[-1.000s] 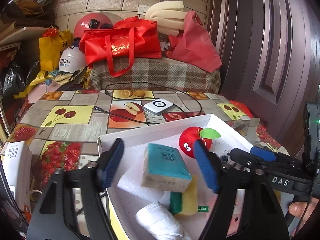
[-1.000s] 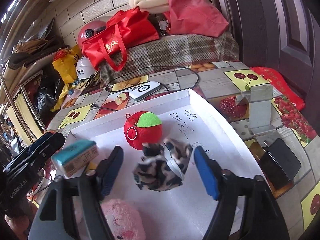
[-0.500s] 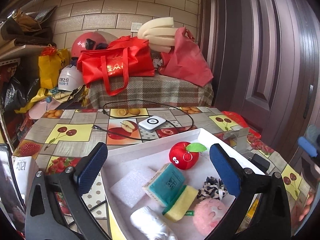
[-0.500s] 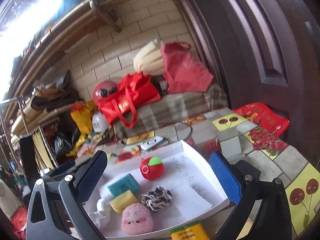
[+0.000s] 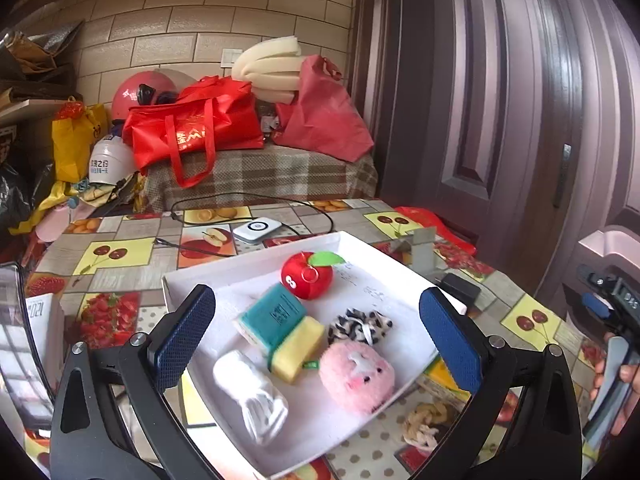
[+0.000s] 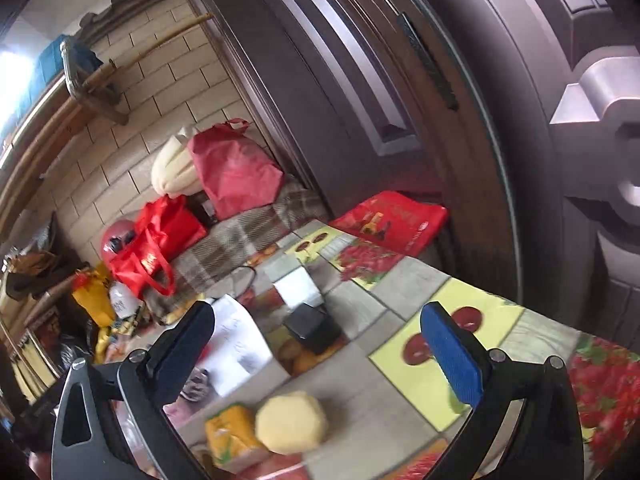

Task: Organize soft objects
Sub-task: 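Grasp the blue and pink hair ties with the left tool while the right grasps the yellow sponge, then carry the hair ties over the box with the left tool while the right carries the sponge over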

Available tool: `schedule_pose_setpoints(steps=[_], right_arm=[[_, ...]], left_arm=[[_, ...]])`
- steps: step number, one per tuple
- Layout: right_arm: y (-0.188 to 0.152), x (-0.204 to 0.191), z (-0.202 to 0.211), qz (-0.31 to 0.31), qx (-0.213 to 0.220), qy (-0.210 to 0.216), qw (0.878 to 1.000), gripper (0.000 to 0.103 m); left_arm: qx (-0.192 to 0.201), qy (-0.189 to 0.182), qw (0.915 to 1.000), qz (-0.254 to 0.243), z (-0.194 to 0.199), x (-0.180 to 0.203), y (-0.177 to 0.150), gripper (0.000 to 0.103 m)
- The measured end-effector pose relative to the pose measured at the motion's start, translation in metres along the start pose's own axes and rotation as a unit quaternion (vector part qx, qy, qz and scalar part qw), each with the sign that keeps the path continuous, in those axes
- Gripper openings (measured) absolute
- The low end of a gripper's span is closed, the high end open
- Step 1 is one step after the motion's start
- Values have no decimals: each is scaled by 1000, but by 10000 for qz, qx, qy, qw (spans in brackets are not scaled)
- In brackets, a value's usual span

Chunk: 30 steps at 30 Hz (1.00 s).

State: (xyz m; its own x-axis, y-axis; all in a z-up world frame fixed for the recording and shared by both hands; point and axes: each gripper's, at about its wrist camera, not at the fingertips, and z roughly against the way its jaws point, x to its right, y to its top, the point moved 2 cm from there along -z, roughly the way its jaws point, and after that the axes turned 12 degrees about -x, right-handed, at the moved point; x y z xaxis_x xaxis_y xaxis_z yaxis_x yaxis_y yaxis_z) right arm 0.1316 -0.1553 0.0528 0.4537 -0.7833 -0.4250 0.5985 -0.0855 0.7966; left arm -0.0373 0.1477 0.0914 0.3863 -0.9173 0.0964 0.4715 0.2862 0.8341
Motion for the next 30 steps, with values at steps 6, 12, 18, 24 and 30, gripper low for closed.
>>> schedule_pose_setpoints(steps=[6, 12, 18, 24, 30], right_arm=[[-20, 36, -25, -98, -1002, -449, 9939, 103], [-25, 43, -29, -322, -1168, -260, 9923, 103], [-31, 37, -35, -88, -1386, -173, 9902, 103], [-48, -26, -59, 1616, -2086, 148, 9644, 103], [-47, -22, -70, 1680, -2224, -124, 9603, 85]], left_arm=[[-1336, -891, 9840, -769, -14, 39, -53, 103], [-2133, -1274, 9571, -1494, -24, 88, -101, 102], [-2508, -1290, 9371, -2055, -38, 120, -116, 93], [-2488, -1387, 9299, -2326, -38, 125, -118, 36], [-2449, -1486, 9343, -2120, -38, 102, -111, 33]])
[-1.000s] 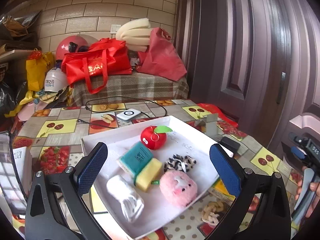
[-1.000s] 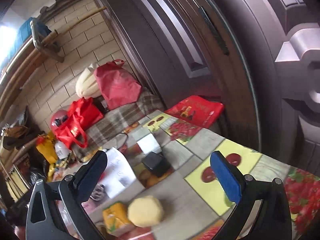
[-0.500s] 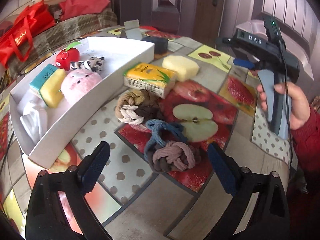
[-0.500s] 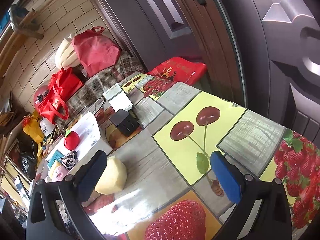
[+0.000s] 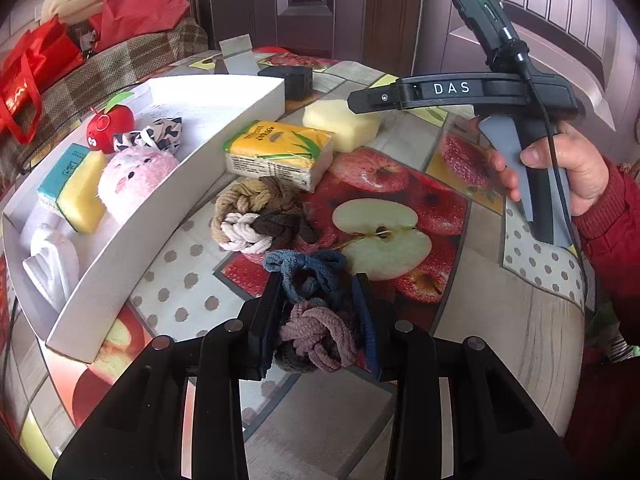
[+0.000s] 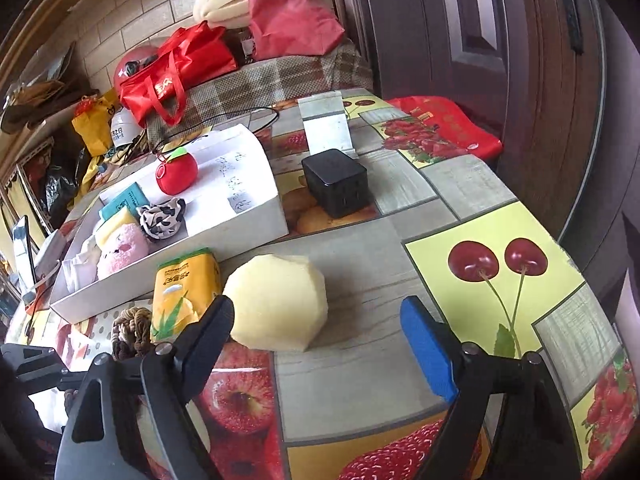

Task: Organize soft objects
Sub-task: 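Carry the hair ties over the box with the left tool while the right carries the sponge over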

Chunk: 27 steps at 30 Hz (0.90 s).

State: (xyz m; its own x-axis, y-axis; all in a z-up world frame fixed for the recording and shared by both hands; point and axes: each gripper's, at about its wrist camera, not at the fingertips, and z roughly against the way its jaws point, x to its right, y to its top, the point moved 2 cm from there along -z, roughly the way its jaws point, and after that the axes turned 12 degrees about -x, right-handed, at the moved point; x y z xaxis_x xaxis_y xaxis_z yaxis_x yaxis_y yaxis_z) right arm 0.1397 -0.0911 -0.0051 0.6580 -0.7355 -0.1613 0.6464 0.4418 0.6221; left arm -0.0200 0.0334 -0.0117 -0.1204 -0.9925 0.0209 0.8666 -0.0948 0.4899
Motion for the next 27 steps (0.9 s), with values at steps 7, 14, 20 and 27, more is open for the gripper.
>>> schedule_pose_setpoints(steps=[7, 14, 20, 27], right_arm=[[18, -12, -15, 123, 14, 187, 9997, 85], [21, -32, -41, 428, -561, -243, 9972, 85], [12, -28, -32, 532, -542, -277, 9967, 61], [-1, -7, 22, -46, 808, -170, 9966, 60]], left_arm=[[137, -209, 9992, 299, 5, -12, -1, 34], [161, -219, 9990, 344, 7, -15, -2, 34], [404, -118, 9981, 459, 16, -18, -6, 34], [1520, -19, 9849, 830, 58, -33, -24, 34]])
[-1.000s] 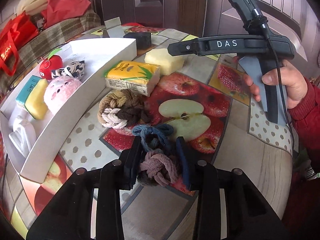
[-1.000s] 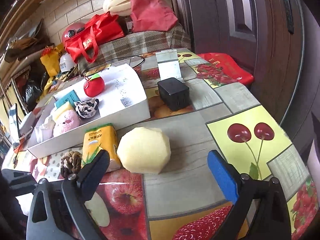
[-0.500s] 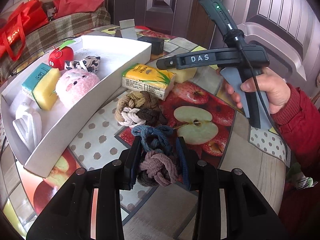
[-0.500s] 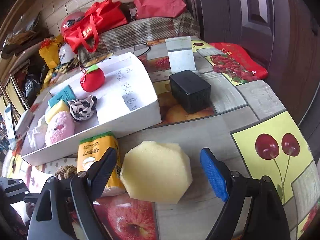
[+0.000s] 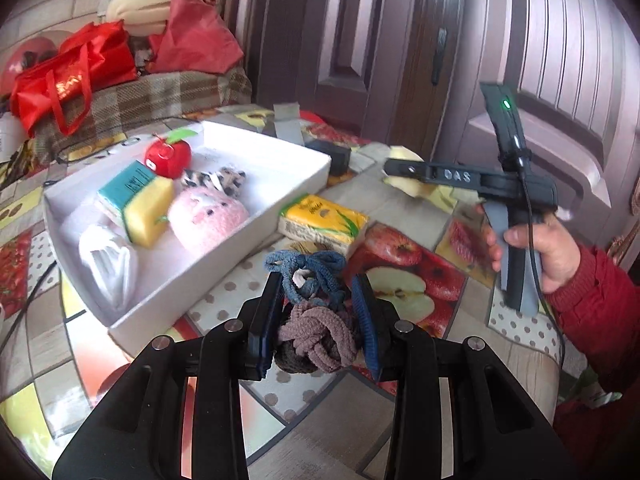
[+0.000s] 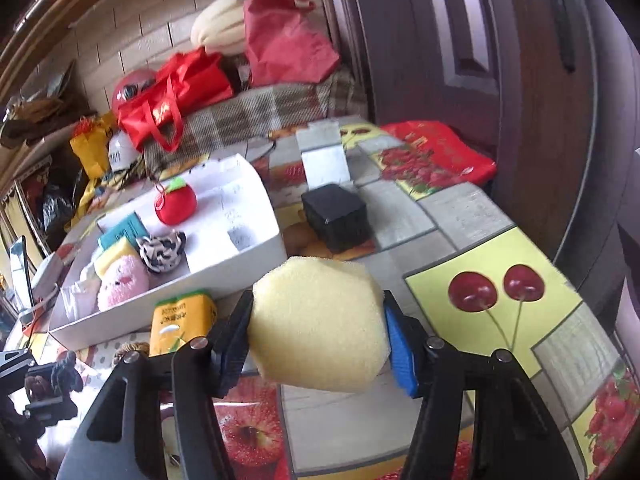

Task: Organize soft objects
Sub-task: 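Carry the hair ties over the box with the left tool while the right carries the sponge over, then open the left tool to drop the hair ties in the box while the right releases the sponge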

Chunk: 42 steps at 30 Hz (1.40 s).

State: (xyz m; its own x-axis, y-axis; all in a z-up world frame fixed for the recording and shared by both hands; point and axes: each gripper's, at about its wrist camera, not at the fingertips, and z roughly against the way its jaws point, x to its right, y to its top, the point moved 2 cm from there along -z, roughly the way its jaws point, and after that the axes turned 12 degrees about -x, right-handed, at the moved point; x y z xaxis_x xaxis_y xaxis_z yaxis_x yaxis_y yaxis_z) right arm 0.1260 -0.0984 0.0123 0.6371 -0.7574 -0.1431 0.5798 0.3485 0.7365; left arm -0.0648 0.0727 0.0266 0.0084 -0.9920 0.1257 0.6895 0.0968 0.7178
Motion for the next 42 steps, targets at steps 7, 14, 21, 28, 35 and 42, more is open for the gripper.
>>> schedule_pose_setpoints(steps=[7, 14, 21, 28, 35, 42], right_arm=[[-12, -14, 48, 148, 1079, -116, 9940, 60], [2, -19, 32, 496, 1224, -463, 9901, 60], [24, 1, 10, 323, 1086, -421, 9927, 60], [39, -5, -6, 487, 1093, -412, 9920, 61], [54, -16, -22, 621, 1068, -280, 9919, 61], [69, -39, -43, 1046, 952, 181, 9898, 61]], left_arm=[[1581, 2172, 9604, 739, 55, -47, -6, 34], [1621, 2495, 9452, 1342, 60, -97, -6, 34], [1497, 2687, 9433, 1251, 47, -101, 1, 34], [1331, 2809, 9403, 1389, 32, -116, 13, 34], [1206, 2812, 9412, 1434, 23, -124, 22, 35], [1127, 2668, 9462, 1445, 13, -134, 31, 35]])
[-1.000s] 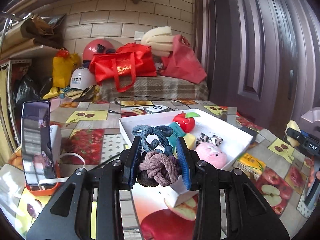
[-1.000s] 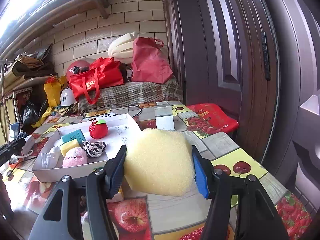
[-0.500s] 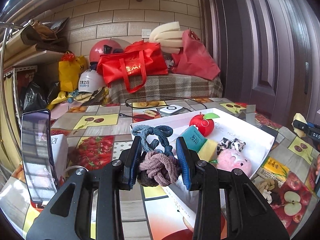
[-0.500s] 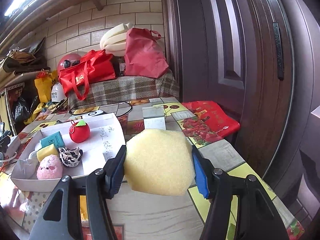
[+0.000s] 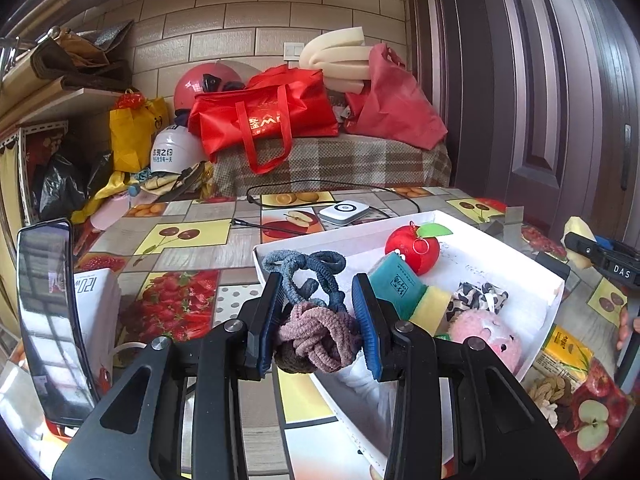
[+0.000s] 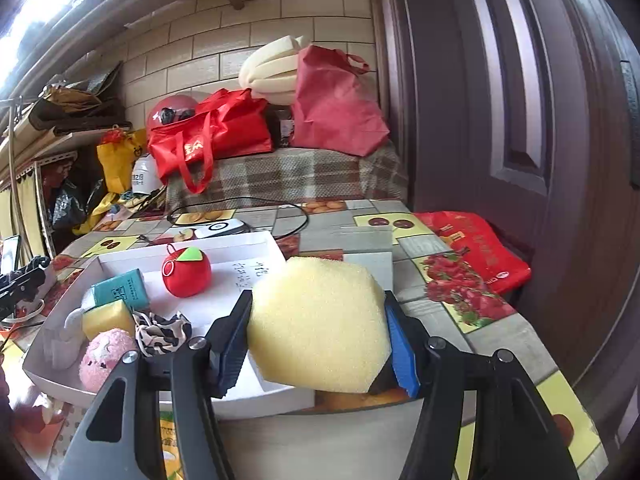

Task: Organize soft objects
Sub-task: 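Open the left tool to drop the hair ties in the box while the right releases the sponge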

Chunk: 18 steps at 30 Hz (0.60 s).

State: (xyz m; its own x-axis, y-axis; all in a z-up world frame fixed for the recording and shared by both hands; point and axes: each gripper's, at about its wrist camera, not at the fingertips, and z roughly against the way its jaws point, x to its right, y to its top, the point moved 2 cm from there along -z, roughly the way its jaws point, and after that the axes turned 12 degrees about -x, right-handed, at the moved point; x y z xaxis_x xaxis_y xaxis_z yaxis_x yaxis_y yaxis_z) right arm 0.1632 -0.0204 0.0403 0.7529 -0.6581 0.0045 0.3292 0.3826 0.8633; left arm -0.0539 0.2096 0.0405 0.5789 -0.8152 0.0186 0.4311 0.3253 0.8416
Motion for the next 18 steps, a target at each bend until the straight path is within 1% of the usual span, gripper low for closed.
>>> schedule_pose_setpoints(steps=[4, 7, 12, 18], right_arm=[[8, -15, -15, 270, -97, 238, 9993, 61], [12, -29, -26, 491, -205, 394, 9978, 62], [18, -44, -40, 709, -359, 541, 9954, 62], [22, -51, -50, 757, -442, 659, 9940, 62]], left_arm=[[-134, -285, 9991, -273, -9, 9, 4, 35], [-200, -415, 9979, -444, -14, 16, 7, 35], [-305, -512, 9967, -556, -23, 23, 12, 35], [-348, -684, 9946, -704, -30, 32, 16, 34]])
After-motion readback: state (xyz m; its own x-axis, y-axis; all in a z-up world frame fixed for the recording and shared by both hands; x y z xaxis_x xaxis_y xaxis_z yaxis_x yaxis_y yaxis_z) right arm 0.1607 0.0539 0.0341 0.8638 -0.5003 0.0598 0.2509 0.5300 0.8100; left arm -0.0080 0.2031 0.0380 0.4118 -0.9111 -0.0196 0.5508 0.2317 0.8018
